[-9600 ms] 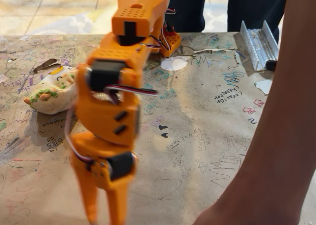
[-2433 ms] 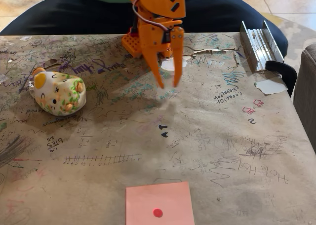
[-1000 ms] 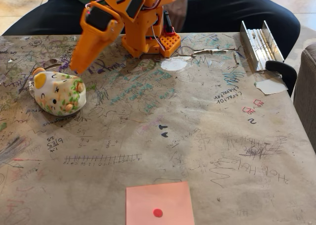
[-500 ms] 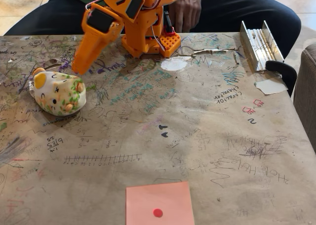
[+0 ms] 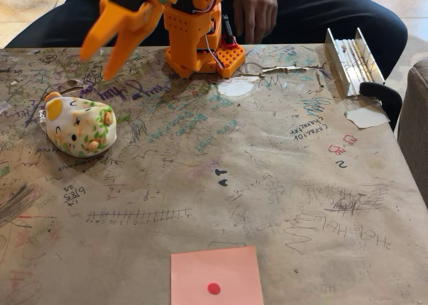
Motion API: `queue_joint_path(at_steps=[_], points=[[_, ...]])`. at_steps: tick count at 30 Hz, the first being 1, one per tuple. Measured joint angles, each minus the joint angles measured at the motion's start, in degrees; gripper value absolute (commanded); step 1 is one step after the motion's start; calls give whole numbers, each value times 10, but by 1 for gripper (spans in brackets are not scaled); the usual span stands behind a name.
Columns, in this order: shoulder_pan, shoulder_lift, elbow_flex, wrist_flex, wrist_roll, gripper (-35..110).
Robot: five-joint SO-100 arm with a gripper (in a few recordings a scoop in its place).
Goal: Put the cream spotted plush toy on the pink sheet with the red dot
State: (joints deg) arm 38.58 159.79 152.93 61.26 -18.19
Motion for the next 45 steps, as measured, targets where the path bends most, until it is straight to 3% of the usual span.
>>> queue_joint_path(at_steps=[5,11,22,39,43,45], points=[[-5,-159,-123,50,19,48],[-11,-254,-130,61,29,49],[87,-443,-74,-47,11,50],[48,-574,-194,-66,-17,43],[48,-599,-200,-69,-11,30],[48,-603,-201,-75,-3,0]])
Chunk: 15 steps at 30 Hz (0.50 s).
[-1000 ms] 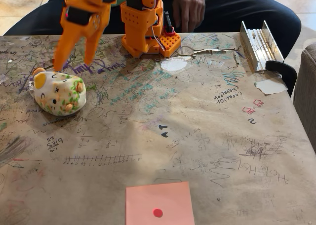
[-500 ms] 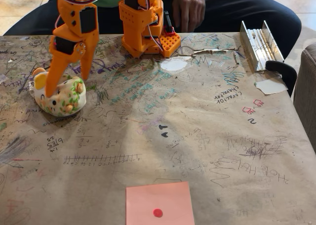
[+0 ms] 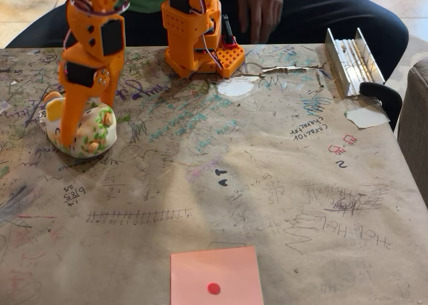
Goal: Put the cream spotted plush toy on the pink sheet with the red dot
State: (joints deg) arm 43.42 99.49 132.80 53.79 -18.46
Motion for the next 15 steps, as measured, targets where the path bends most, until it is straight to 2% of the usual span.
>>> queue_joint_path(at_steps=[12,15], points=[[1,-4,-30,-17,36,0],[-26,16,-27,-7,49,0]])
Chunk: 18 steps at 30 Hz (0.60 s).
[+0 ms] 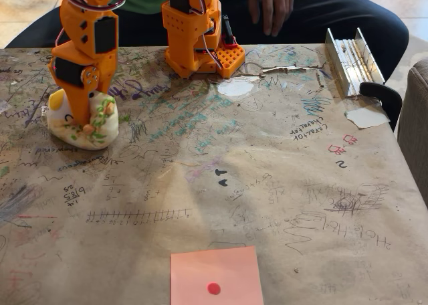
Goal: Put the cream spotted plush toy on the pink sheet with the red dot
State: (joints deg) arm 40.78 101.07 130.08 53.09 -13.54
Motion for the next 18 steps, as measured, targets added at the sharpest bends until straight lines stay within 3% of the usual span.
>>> queue_joint_path(at_steps=[11,18], points=[[-284,135,-153,129,108,0],[-362,232,-340,241,134,0]])
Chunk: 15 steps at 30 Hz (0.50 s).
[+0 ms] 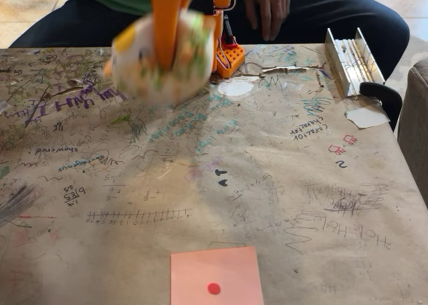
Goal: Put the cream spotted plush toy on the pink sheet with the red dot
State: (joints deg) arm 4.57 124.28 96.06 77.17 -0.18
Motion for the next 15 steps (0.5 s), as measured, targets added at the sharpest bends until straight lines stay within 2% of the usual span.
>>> queue_joint_path(at_steps=[7,11,15], points=[[-58,95,-55,21,0,0],[-62,-4,-88,-12,1,0],[-66,-169,-192,-9,1,0]])
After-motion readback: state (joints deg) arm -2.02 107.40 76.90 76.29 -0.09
